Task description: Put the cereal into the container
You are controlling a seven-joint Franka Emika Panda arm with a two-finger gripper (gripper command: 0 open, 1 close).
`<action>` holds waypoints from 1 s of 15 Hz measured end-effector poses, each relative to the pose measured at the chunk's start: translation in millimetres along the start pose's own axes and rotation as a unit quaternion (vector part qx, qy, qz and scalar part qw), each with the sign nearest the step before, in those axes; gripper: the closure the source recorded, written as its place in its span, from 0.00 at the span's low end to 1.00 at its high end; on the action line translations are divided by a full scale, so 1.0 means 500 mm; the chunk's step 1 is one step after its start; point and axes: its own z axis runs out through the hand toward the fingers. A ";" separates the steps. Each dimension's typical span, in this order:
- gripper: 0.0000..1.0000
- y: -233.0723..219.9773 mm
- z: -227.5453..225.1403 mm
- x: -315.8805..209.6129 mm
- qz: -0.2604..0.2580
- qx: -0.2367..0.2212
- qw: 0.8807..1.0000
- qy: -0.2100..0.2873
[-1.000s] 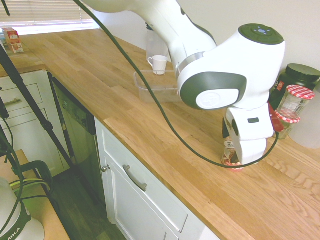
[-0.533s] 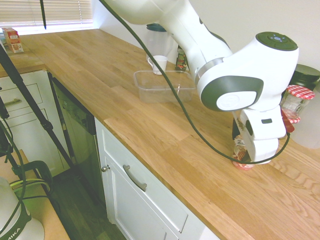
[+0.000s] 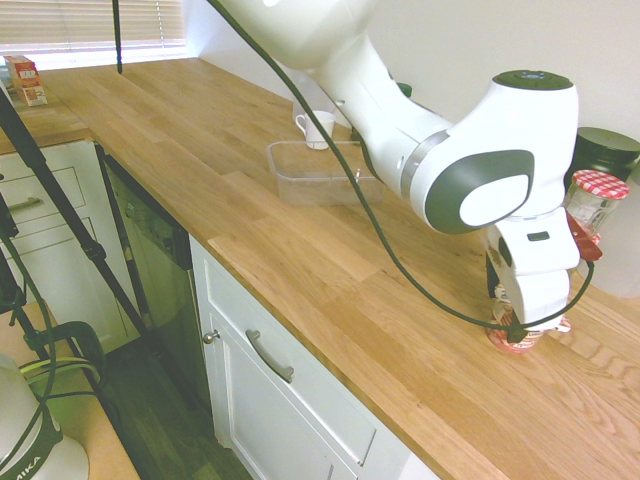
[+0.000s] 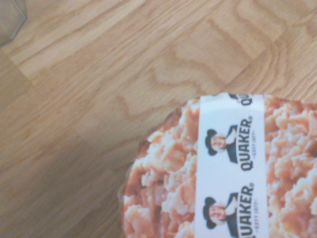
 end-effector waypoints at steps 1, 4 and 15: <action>1.00 -0.003 0.005 -0.007 -0.005 -0.001 1.000 0.008; 1.00 -0.010 0.008 -0.016 -0.005 -0.001 0.999 0.036; 1.00 -0.014 0.011 -0.022 -0.001 0.006 0.998 0.069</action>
